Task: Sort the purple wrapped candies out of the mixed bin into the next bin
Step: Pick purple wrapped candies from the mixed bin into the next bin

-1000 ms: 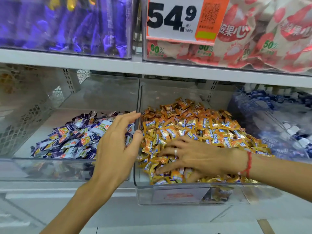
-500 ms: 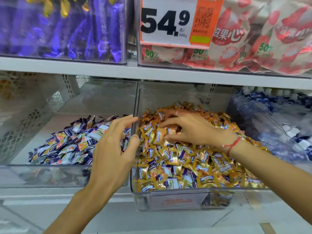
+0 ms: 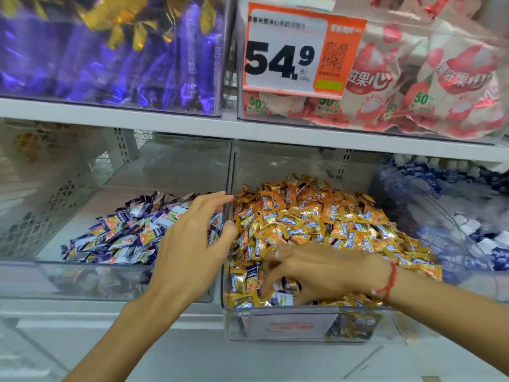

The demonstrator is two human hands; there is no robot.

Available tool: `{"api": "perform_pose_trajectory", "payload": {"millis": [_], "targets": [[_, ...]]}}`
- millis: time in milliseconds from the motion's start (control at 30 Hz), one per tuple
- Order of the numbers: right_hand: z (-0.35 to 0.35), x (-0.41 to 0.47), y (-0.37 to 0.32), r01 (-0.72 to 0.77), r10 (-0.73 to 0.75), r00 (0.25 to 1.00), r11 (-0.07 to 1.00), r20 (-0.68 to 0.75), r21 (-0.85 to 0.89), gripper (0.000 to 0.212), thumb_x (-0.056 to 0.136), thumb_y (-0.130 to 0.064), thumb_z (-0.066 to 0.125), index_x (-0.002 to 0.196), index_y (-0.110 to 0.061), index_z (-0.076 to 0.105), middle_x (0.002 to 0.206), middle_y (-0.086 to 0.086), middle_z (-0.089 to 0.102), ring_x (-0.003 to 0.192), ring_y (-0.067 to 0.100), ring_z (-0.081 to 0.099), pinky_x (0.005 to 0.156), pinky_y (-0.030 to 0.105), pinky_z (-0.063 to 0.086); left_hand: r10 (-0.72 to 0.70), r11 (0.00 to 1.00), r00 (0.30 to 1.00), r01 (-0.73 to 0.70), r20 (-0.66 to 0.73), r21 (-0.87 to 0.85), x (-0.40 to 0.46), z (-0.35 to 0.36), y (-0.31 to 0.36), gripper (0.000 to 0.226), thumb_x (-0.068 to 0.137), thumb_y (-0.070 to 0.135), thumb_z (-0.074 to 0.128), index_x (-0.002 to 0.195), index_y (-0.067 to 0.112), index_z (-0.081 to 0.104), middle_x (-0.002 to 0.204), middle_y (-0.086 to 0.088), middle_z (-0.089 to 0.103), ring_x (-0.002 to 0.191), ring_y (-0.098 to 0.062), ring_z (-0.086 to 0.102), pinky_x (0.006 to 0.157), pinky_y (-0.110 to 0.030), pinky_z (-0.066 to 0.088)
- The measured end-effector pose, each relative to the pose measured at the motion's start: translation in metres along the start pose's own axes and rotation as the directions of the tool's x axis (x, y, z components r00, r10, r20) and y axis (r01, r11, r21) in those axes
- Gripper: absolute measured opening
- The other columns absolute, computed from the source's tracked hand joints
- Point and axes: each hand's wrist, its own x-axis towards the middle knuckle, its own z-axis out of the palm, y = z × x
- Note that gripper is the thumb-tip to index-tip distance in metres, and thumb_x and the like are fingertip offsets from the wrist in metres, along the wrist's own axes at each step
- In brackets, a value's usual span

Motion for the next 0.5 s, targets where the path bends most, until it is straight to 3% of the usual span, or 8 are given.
{"api": "perform_pose_trajectory", "payload": {"millis": [100,167,233,300,333,400,500], "targets": [[-0.003,0.015,0.007,-0.031,0.032,0.998,0.999,-0.049,0.016,0.032,0.087,-0.036,0.068,0.118,-0.031,0.065,0.115,-0.007,0.062,0.099,0.011,0.056,0.072,0.032,0.046,-0.025,0.999,0.999,0.026,0.027,-0.032,-0.001,-0.003,0.003,0.040,0.087,0.046,0.047,0.127,0.041,0.053,0.130,0.028,0.048,0.109,-0.003,0.055,0.094,-0.040,0.048],[-0.011,0.016,0.012,-0.135,0.156,0.986,0.952,-0.056,0.275,0.034,0.090,-0.036,0.065,0.122,-0.026,0.066,0.111,-0.006,0.069,0.089,0.007,0.062,0.078,0.027,0.052,-0.048,0.998,0.998,0.050,0.042,-0.044,-0.001,-0.003,0.004,0.036,0.092,0.040,0.052,0.128,0.042,0.053,0.136,0.029,0.044,0.115,-0.006,0.053,0.099,-0.042,0.046],[-0.017,0.008,0.015,-0.193,0.268,0.962,0.807,-0.055,0.558,0.032,0.093,-0.028,0.061,0.125,-0.022,0.064,0.101,-0.008,0.073,0.082,0.011,0.067,0.074,0.026,0.055,-0.047,0.998,0.998,0.049,0.034,-0.047,-0.001,-0.003,0.005,0.036,0.092,0.041,0.052,0.127,0.042,0.055,0.138,0.029,0.043,0.120,-0.004,0.050,0.103,-0.042,0.044],[-0.021,-0.004,0.012,-0.177,0.351,0.931,0.665,-0.094,0.726,0.030,0.094,-0.023,0.059,0.124,-0.026,0.062,0.093,-0.018,0.072,0.081,0.008,0.069,0.072,0.020,0.053,-0.031,0.998,0.999,0.031,0.011,-0.047,-0.001,-0.003,0.007,0.035,0.090,0.051,0.048,0.122,0.042,0.060,0.137,0.030,0.044,0.123,0.002,0.045,0.105,-0.037,0.041],[-0.022,-0.008,0.010,-0.137,0.387,0.913,0.587,-0.129,0.798,0.031,0.093,-0.021,0.061,0.124,-0.026,0.061,0.096,-0.014,0.072,0.086,0.007,0.070,0.077,0.017,0.053,-0.022,0.999,1.000,0.022,-0.002,-0.048,-0.001,-0.003,0.008,0.038,0.088,0.057,0.044,0.118,0.043,0.063,0.135,0.031,0.045,0.123,0.005,0.043,0.104,-0.032,0.040],[-0.026,-0.012,0.001,-0.039,0.476,0.862,0.401,-0.172,0.915,0.033,0.088,-0.023,0.067,0.120,-0.020,0.060,0.096,0.004,0.074,0.089,0.015,0.071,0.083,0.022,0.055,0.009,0.999,1.000,-0.010,-0.016,-0.053,-0.001,-0.004,0.011,0.044,0.083,0.064,0.040,0.114,0.044,0.064,0.133,0.032,0.047,0.122,0.011,0.041,0.101,-0.022,0.034],[-0.038,-0.010,-0.018,0.119,0.572,0.794,0.188,-0.207,0.975,0.025,0.073,-0.029,0.074,0.093,-0.015,0.070,0.083,0.005,0.075,0.083,0.016,0.071,0.083,0.024,0.056,0.060,0.987,0.998,-0.063,-0.021,-0.147,-0.002,-0.004,0.018,0.040,0.082,0.063,0.043,0.113,0.047,0.061,0.123,0.033,0.054,0.119,0.015,0.044,0.097,-0.010,0.031]]}}
